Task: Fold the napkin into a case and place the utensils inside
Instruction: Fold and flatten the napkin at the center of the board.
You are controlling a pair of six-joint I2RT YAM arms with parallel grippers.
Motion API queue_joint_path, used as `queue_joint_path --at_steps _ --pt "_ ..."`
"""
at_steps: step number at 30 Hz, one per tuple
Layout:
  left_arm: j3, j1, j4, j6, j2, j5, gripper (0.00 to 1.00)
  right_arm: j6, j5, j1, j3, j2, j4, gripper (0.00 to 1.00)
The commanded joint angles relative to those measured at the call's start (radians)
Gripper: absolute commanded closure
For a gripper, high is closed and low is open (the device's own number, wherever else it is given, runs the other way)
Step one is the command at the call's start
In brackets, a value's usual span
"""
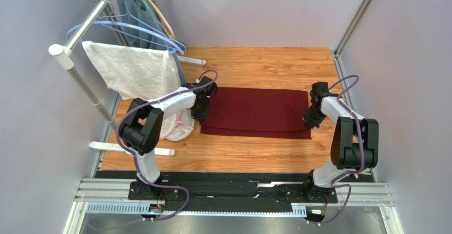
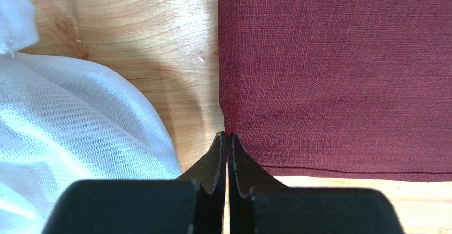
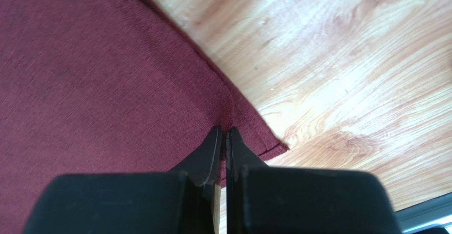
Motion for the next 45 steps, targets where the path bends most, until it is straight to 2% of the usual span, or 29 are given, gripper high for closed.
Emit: queue_joint_path --at_steps 1,11,18,27,45 --pt "-0.019 -0.006 0.018 -0.015 -0.072 -0.019 1.00 -0.013 0.093 0.009 0.020 -0.082 -0.058 1.00" --pt "-0.086 -0.009 0.036 -0.022 -0.113 0.001 1.00 -0.010 0.090 0.009 -0.071 -0.199 -0.100 1.00" --pt "-0.123 -0.020 0.036 -0.032 -0.142 0.009 1.00 0.005 0.090 0.009 -0.120 -0.167 -0.076 1.00" --pt "-0.125 -0.029 0.042 -0.032 -0.090 -0.003 1.00 0.005 0.106 0.009 -0.152 -0.143 -0.037 1.00" --pt "-0.120 -0.029 0.042 -0.044 -0.049 -0.029 1.00 -0.008 0.112 0.009 -0.138 -0.083 0.004 1.00"
